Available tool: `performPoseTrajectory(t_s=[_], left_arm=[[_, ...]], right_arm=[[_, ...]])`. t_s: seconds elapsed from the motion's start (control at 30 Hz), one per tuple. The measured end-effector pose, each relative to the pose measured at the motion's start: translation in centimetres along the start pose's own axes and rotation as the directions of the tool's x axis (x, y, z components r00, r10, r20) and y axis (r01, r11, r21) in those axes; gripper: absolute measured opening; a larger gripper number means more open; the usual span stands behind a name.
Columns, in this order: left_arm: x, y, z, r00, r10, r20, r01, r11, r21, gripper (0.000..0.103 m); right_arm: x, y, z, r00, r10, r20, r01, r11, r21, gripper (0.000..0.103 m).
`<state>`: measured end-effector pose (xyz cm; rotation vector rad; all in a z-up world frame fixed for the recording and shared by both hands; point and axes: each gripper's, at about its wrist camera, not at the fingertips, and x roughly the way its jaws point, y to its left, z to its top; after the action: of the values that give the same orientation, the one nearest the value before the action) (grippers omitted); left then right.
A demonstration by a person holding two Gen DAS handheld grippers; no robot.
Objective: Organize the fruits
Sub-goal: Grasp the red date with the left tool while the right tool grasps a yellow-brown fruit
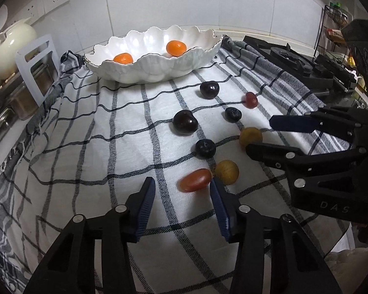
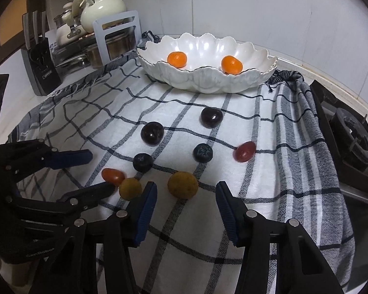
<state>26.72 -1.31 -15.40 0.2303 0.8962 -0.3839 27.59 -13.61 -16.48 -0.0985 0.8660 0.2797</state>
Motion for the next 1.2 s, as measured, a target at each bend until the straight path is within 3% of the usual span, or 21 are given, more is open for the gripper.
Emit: performPoseTrajectory(t_s=[0.43,0.6,1.2], left_arm=[[1.1,-0.4,0.1,0.999,-0.045,-0.007,0.045,0.999,-0.016,0.031],[1.0,-0.5,0.0,0.999,-0.041,-0.002,0.041,0.999,-0.018,0.026],[-1.5,0.3,1.1,0.997,0.004,0.074,0.003,0.996,-0.093,0.026]], right_arm=[[0.9,-0.1,0.3,1.0,0.023,-0.016,-0.023,1.0,0.014,0.039],[1.1,0.2,0.2,0.999,0.025,-0.027,-0.025,1.0,0.002,0.03],[-0.8,0.4,0.8,0.999,0.031,0.029,-0.031,0.999,-0.01,0.029]])
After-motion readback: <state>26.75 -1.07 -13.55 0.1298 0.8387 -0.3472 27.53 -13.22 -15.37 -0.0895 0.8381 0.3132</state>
